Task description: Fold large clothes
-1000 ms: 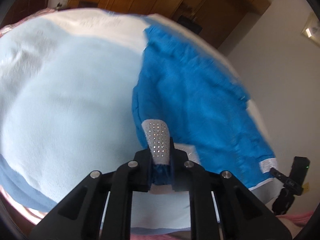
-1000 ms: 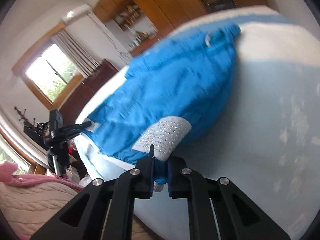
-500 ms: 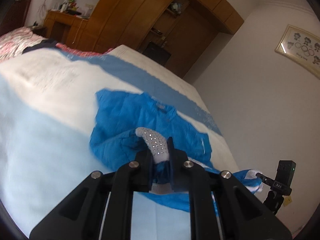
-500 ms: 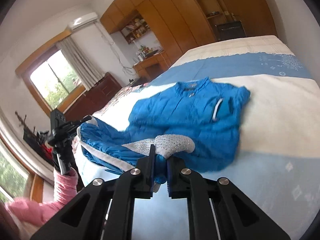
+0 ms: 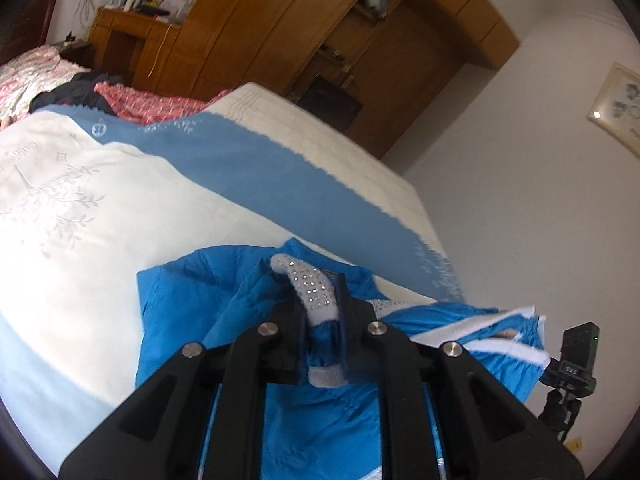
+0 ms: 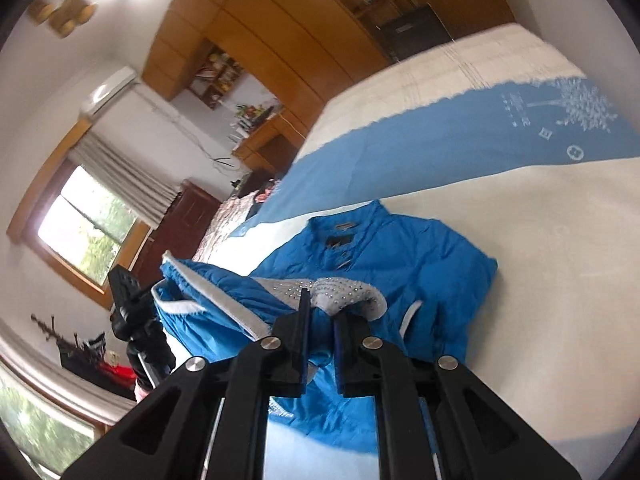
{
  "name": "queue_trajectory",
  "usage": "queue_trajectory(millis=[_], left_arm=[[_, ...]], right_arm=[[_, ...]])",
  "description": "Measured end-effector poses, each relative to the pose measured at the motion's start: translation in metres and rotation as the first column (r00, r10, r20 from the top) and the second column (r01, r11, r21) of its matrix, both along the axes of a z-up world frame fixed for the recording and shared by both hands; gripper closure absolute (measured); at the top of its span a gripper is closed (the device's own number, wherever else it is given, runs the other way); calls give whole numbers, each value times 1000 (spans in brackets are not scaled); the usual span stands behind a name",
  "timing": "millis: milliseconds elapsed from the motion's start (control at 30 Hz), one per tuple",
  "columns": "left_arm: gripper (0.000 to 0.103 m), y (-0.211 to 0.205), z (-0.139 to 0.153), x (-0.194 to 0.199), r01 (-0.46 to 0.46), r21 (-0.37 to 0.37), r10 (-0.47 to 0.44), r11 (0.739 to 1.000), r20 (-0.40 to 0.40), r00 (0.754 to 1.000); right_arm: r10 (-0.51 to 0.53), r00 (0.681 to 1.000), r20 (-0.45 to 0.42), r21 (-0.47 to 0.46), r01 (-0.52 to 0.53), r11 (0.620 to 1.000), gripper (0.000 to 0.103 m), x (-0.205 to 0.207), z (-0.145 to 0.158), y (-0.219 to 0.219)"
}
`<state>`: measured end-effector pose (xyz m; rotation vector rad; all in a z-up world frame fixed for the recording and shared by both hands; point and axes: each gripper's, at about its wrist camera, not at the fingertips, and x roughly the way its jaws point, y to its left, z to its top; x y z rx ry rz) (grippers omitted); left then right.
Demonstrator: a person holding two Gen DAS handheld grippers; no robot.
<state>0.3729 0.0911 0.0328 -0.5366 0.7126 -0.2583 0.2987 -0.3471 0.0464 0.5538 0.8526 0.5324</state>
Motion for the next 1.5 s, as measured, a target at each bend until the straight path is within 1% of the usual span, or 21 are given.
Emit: queue_trajectory(millis=[133, 267, 400, 567, 667, 733, 800, 833, 867, 900, 933, 967, 1067, 1133, 1200, 1267, 1333, 1400, 1433, 1467, 1500], left_arm=[[93, -2, -28, 49, -17, 14, 18, 1000, -88, 996], [92, 3, -63, 91, -54, 35, 59, 998, -184, 981], [92, 11, -93, 114, -81, 12, 82, 997, -259, 962], [92, 9, -111, 127, -85, 18, 87, 996, -288, 954], [89, 9, -113, 127, -83, 18, 84, 996, -296, 952], [87, 11, -112, 129, -75, 6, 74, 997, -302, 951], [83, 15, -106, 125, -62, -24, 52, 998, -300, 953], [78, 17, -104, 124, -56, -43, 41, 998, -300, 953], [73, 22, -98, 118, -51, -82, 25, 995, -297, 954], [68, 26, -95, 114, -50, -106, 17, 993, -290, 957], [59, 31, -89, 105, -46, -129, 9, 991, -273, 962], [57, 36, -82, 96, -42, -124, 9, 991, -257, 966], [56, 41, -71, 68, -33, -39, 23, 999, -226, 974], [55, 39, -71, 45, -17, 72, 33, 997, -227, 973], [55, 32, -76, 25, 8, 142, 24, 990, -226, 974], [55, 27, -84, 12, 39, 168, 1, 985, -228, 974], [55, 17, -91, -1, 63, 192, -21, 979, -213, 977], [59, 6, -93, -6, 53, 253, -5, 966, -188, 982], [71, 1, -94, -7, 48, 283, 6, 958, -186, 983], [81, -5, -94, -7, 44, 303, 14, 952, -184, 983], [86, -10, -92, -7, 38, 312, 18, 949, -176, 984]], right_arm=[[-20, 997, -77, 11, 21, 1000, 94, 49, -26, -6], [-37, 989, -142, 1, 38, 999, 94, 84, -51, -12], [-48, 976, -211, 6, 51, 999, 94, 117, -83, -15], [-52, 964, -261, 23, 60, 998, 94, 139, -110, -16], [-49, 962, -267, 20, 57, 998, 93, 142, -117, -16], [-41, 966, -256, 11, 45, 999, 90, 140, -113, -16], [-26, 969, -246, 28, 34, 999, 81, 134, -106, -18], [-18, 972, -234, 36, 27, 999, 78, 131, -102, -19], [-8, 975, -221, 41, 18, 999, 70, 126, -97, -20], [-10, 978, -208, 35, 17, 999, 51, 121, -92, -21], [-32, 984, -176, 1, 33, 999, 45, 111, -83, -23], [-43, 987, -153, -25, 39, 999, 45, 106, -78, -23], [-24, 991, -129, -64, 16, 998, 45, 82, -70, -21], [-21, 991, -133, -117, 5, 993, 45, 65, -74, -16], [-10, 989, -148, -143, -12, 990, 45, 50, -82, -10], [3, 986, -164, -157, -29, 987, 46, 38, -92, -4], [-11, 989, -146, -217, -21, 976, 51, 27, -99, 5], [-31, 993, -117, -277, -3, 961, 68, 21, -99, 11], [-36, 993, -111, -289, 2, 957, 74, 21, -98, 15], [-33, 994, -103, -293, 1, 956, 86, 20, -96, 19], [-37, 996, -86, -309, 8, 951, 90, 19, -92, 22]])
